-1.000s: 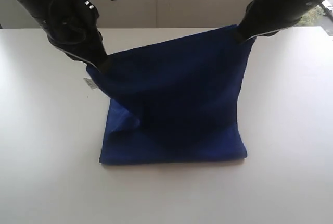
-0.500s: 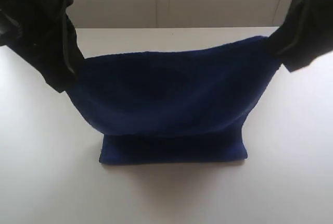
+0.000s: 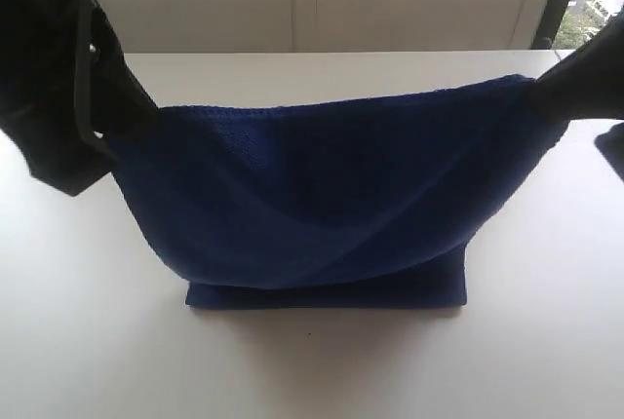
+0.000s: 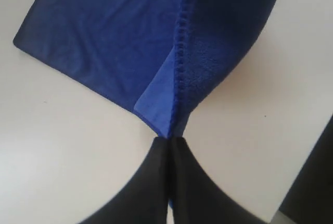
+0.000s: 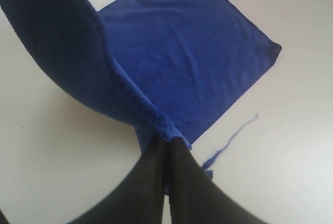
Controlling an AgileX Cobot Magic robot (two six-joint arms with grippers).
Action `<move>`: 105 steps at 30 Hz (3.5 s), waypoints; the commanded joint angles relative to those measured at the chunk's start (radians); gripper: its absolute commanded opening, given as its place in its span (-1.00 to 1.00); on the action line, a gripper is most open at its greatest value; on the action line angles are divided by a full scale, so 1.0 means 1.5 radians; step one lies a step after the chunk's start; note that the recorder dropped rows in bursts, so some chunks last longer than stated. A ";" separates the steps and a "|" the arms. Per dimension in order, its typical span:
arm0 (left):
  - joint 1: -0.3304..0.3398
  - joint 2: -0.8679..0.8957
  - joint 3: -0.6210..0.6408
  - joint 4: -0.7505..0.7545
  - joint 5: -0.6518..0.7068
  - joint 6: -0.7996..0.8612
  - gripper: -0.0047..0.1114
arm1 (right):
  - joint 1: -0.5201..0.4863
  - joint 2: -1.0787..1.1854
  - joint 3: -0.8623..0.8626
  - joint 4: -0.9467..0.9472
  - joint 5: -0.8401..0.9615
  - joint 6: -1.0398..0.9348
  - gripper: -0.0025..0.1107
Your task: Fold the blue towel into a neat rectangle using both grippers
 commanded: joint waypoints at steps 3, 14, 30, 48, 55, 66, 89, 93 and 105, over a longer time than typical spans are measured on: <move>-0.021 -0.029 -0.004 0.000 0.059 -0.021 -0.92 | 0.000 -0.046 0.002 0.012 -0.001 -0.009 -0.96; -0.021 -0.042 -0.053 -0.002 0.059 -0.042 -0.92 | 0.000 -0.058 0.002 0.071 0.021 -0.044 -0.96; -0.021 -0.038 -0.051 -0.029 0.059 -0.068 -0.92 | 0.000 -0.050 0.002 0.056 0.022 -0.044 -0.96; -0.019 0.019 0.090 0.193 -0.044 -0.163 -0.92 | 0.000 0.039 0.091 -0.042 -0.163 -0.042 -0.96; -0.019 0.035 0.091 0.295 -0.084 -0.207 -0.92 | 0.000 0.059 0.094 -0.145 -0.283 -0.042 -0.96; -0.017 0.046 0.141 0.443 -0.147 -0.315 -0.92 | 0.000 0.147 0.094 -0.165 -0.336 -0.042 -0.96; 0.235 0.171 0.195 0.461 -0.524 -0.402 -0.92 | -0.001 0.216 0.093 -0.479 -0.452 0.238 -0.96; 0.236 0.195 0.195 0.461 -0.539 -0.405 -0.92 | -0.001 0.237 0.093 -0.485 -0.456 0.246 -0.96; 0.236 0.222 0.194 0.488 -0.492 -0.405 -0.92 | -0.001 0.333 0.093 -0.493 -0.512 0.265 -0.96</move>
